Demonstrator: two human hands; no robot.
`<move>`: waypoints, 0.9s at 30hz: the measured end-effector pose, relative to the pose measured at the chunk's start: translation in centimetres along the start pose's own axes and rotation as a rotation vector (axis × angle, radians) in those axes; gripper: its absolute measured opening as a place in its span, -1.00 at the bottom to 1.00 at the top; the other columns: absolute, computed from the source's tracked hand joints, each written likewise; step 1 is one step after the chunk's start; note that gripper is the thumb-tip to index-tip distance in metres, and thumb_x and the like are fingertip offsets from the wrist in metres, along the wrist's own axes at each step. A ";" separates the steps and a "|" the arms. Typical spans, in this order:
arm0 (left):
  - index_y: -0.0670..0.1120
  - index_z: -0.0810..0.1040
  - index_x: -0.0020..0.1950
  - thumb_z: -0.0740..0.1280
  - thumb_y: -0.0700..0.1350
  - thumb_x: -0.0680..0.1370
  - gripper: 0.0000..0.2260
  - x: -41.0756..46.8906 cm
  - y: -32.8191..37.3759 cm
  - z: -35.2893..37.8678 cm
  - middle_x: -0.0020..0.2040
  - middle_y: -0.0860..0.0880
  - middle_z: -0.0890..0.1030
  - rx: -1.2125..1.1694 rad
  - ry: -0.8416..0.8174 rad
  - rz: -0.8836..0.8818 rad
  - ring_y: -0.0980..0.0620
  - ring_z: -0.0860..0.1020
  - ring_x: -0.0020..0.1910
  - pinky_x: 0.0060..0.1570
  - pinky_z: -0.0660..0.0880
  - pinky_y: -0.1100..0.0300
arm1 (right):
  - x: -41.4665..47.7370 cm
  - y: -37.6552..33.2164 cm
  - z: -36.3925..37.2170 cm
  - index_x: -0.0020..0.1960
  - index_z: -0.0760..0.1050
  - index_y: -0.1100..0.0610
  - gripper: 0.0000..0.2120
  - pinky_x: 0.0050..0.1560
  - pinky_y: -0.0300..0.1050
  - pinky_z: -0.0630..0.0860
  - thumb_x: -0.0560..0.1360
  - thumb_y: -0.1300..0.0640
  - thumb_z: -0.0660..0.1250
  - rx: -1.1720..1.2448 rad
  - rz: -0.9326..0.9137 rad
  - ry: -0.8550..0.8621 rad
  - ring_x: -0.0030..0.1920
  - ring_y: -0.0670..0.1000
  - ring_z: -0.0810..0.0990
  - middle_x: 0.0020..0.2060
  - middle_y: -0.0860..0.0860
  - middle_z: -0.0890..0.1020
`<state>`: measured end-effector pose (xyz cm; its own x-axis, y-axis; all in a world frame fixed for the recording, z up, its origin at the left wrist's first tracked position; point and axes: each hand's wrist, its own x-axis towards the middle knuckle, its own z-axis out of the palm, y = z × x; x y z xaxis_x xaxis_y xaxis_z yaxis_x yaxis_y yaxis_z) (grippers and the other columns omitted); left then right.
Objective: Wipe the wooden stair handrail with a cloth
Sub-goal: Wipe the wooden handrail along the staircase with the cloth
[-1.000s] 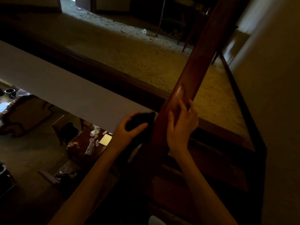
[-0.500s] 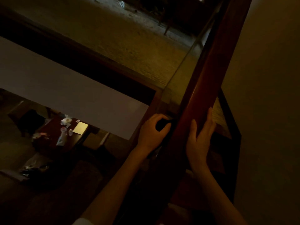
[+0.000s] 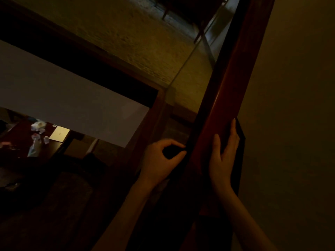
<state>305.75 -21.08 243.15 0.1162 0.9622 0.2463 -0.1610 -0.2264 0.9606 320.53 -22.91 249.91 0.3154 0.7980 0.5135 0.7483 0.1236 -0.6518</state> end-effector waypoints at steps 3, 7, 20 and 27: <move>0.13 0.63 -0.12 0.49 -0.13 0.47 -0.86 1.9 0.5 0.4 -0.15 0.20 0.66 -0.006 -0.003 -0.019 0.25 0.62 -0.10 -0.10 0.51 0.37 | -0.1 -0.1 -0.1 0.53 0.04 -0.19 -0.48 0.47 -0.02 0.24 0.63 -0.07 0.13 0.014 0.003 0.009 0.49 -0.16 0.21 0.50 -0.11 0.19; -0.07 0.65 -0.07 0.44 -0.10 0.50 -0.94 9.5 4.0 3.7 -0.21 0.09 0.64 0.024 0.186 0.047 0.19 0.60 -0.23 -0.26 0.50 0.34 | -0.3 -0.2 -0.1 0.55 0.06 -0.16 -0.49 0.47 0.12 0.29 0.65 -0.03 0.14 0.032 0.010 0.016 0.48 -0.17 0.23 0.45 -0.19 0.21; -0.15 0.61 -0.03 0.40 -0.15 0.53 -0.91 -2.5 -0.5 2.6 -0.07 -0.01 0.60 -0.190 0.206 0.130 0.06 0.59 -0.01 0.07 0.50 0.18 | -0.2 0.2 0.0 0.57 0.07 -0.12 -0.45 0.48 0.14 0.25 0.62 -0.07 0.14 0.030 0.012 0.007 0.50 -0.16 0.20 0.50 -0.14 0.20; -0.16 0.60 0.04 0.37 -0.24 0.54 -0.91 3.6 2.8 4.1 0.00 0.07 0.58 -0.132 0.162 0.391 0.02 0.57 0.07 0.14 0.50 -0.04 | -0.2 0.3 -0.1 0.55 0.08 -0.13 -0.47 0.40 -0.21 0.27 0.63 -0.02 0.15 0.054 -0.012 0.015 0.46 -0.20 0.24 0.47 -0.14 0.24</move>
<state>309.77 -18.84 247.24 -0.1315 0.8220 0.5541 -0.2875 -0.5666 0.7722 320.80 -23.08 249.68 0.3156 0.7871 0.5300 0.7198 0.1654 -0.6742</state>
